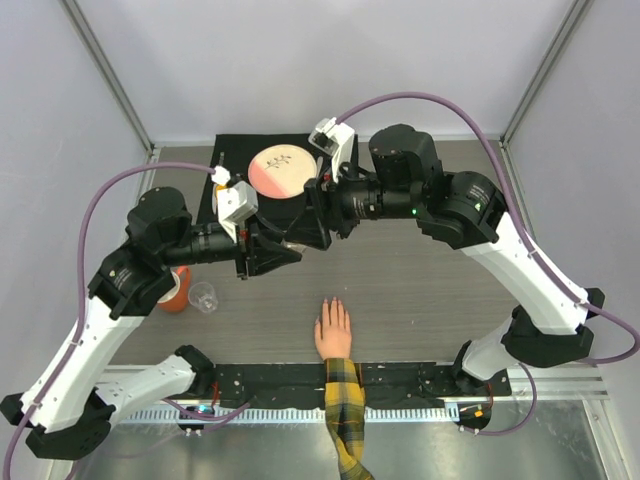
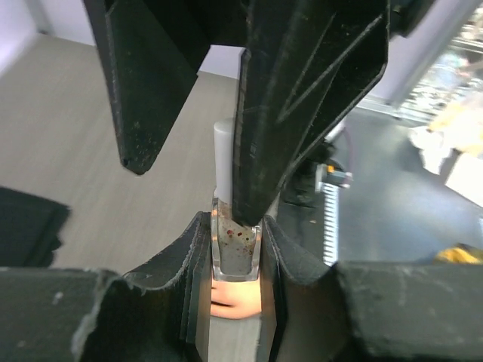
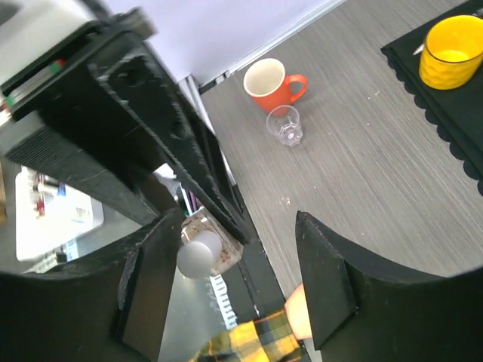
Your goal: Paint the nails
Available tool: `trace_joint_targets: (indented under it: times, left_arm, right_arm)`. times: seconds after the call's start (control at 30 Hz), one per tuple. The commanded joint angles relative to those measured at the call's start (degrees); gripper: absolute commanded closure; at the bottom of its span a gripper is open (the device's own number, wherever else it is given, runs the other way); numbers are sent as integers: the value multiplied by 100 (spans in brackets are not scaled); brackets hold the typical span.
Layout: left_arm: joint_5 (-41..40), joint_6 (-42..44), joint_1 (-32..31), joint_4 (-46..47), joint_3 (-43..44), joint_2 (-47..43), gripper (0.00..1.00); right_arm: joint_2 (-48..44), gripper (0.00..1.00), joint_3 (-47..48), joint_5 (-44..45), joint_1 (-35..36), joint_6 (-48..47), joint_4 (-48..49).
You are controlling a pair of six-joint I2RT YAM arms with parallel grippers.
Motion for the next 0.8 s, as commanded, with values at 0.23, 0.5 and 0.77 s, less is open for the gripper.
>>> trace_joint_targets:
  times: [0.23, 0.5, 0.77]
  left_arm:
    - [-2186, 1012, -12, 496, 55, -301, 100]
    - [-2301, 1038, -12, 425, 3, -283, 100]
    - [-2204, 924, -12, 478, -33, -300, 100]
  right_arm:
    - [325, 42, 938, 1167, 115, 1177, 162]
    - [659, 45, 1237, 1449, 238, 1072, 100]
    - [923, 58, 1510, 1519, 326, 914, -93]
